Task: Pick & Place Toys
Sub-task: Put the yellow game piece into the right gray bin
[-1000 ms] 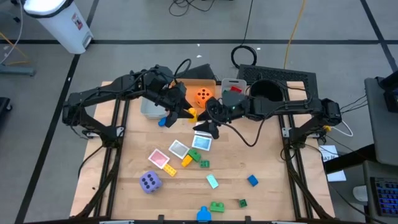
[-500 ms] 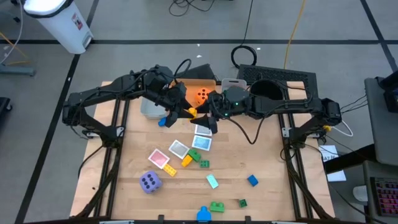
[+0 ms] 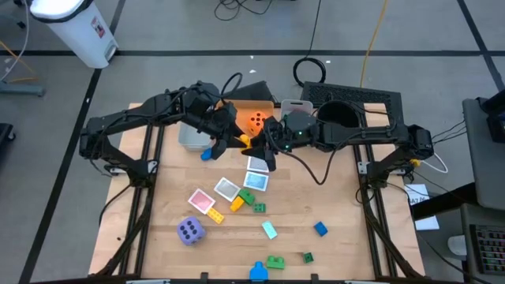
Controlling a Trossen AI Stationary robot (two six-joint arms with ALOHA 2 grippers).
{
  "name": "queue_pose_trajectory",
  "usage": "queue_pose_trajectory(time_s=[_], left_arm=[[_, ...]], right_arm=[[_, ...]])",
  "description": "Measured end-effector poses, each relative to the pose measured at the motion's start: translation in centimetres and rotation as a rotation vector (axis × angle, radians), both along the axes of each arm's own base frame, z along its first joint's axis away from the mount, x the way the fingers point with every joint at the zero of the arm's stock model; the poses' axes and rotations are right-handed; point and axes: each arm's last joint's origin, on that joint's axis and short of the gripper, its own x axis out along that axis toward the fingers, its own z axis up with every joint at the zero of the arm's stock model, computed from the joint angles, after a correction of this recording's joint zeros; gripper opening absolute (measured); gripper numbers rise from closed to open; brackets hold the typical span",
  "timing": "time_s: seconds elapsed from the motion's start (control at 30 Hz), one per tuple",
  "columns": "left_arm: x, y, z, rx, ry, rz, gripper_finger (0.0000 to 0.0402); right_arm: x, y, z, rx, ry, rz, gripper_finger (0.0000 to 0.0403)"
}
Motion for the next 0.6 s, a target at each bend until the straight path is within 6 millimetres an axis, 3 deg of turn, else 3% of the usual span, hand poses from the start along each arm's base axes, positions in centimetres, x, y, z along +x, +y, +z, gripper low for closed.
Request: queue_pose_trajectory(time_s=[0.37, 0.6], left_arm=[[0.01, -0.01, 0.01, 0.003, -0.002, -0.002, 0.0139], [-0.05, 0.38, 0.05, 0.005, -0.009, 0.002, 0.0173]], right_arm=[[0.00, 0.00, 0.00, -0.001, 0.000, -0.001, 0.0117], [0.00, -0.03, 0.05, -0.001, -0.004, -0.004, 0.0117]])
